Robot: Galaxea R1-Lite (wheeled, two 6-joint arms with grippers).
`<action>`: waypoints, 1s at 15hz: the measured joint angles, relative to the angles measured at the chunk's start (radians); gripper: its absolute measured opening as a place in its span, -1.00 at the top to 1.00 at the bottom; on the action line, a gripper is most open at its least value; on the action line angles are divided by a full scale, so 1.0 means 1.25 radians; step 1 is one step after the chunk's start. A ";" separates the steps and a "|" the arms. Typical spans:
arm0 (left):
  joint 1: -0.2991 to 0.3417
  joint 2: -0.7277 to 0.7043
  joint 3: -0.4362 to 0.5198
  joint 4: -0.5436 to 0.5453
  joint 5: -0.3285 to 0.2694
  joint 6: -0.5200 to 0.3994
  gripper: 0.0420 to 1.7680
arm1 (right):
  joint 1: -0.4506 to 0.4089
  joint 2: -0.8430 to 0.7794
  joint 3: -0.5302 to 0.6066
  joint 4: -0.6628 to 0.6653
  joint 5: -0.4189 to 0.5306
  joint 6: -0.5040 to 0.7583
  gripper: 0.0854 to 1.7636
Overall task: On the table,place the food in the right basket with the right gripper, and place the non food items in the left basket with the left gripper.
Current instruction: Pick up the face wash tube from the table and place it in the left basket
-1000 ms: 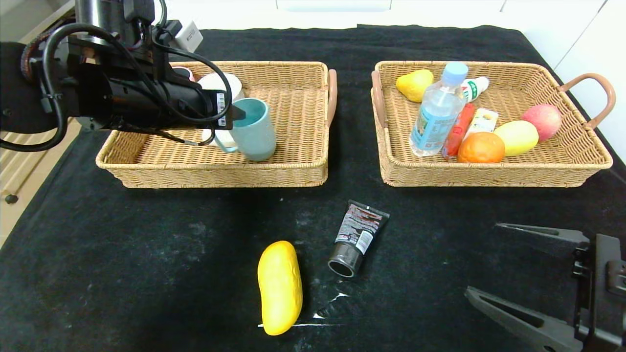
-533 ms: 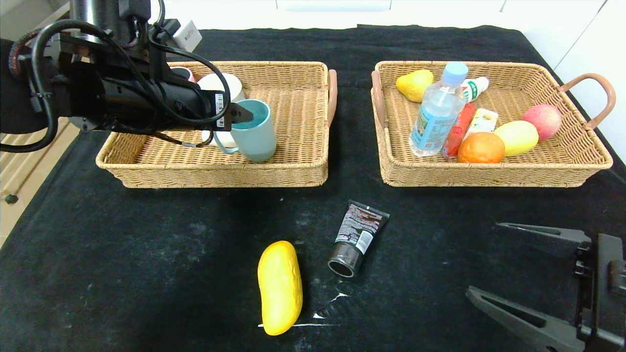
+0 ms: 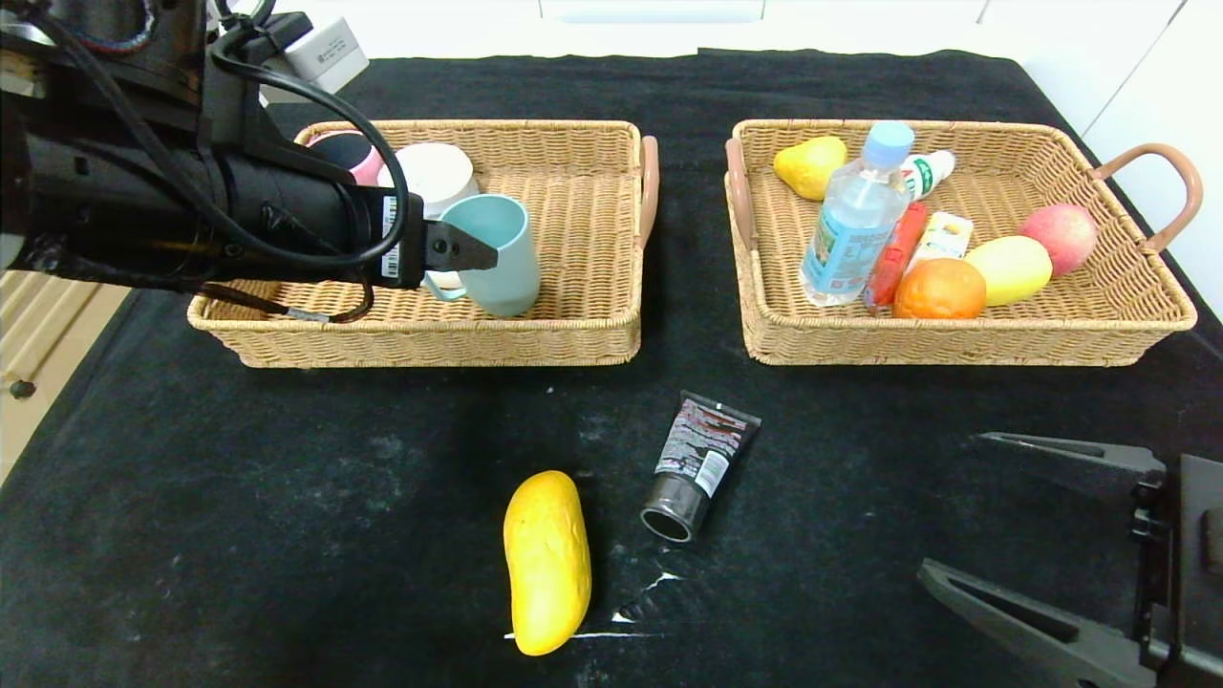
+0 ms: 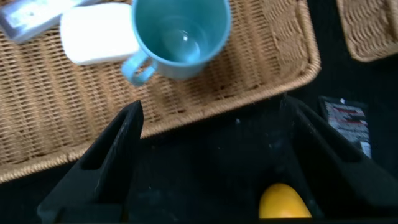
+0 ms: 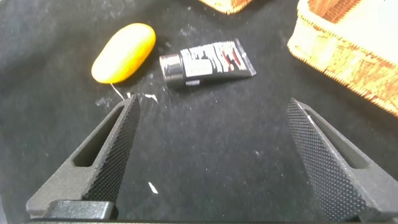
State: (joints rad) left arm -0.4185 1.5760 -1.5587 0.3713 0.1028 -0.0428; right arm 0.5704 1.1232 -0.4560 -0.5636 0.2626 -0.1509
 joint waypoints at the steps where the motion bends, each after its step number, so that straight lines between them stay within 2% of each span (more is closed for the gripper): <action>1: -0.016 -0.013 0.013 0.006 0.000 -0.001 -0.82 | 0.000 -0.003 0.000 0.001 0.000 0.000 -0.94; 5: -0.099 -0.045 0.068 0.008 0.005 0.000 -0.87 | -0.001 -0.014 -0.010 0.002 0.000 0.001 -0.94; 8: -0.191 -0.047 0.104 0.002 0.049 0.002 -0.89 | -0.004 -0.034 -0.021 0.015 -0.011 0.001 -0.94; 12: -0.305 -0.021 0.129 0.002 0.100 0.026 -0.91 | -0.005 -0.080 -0.042 0.089 -0.013 -0.011 -0.94; 15: -0.346 0.016 0.131 -0.005 0.112 0.032 -0.92 | -0.007 -0.126 -0.069 0.152 -0.013 -0.012 -0.94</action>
State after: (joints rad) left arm -0.8515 1.5957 -1.3945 0.3655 0.2428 -0.0028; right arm 0.5617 0.9660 -0.5426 -0.3732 0.2468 -0.1660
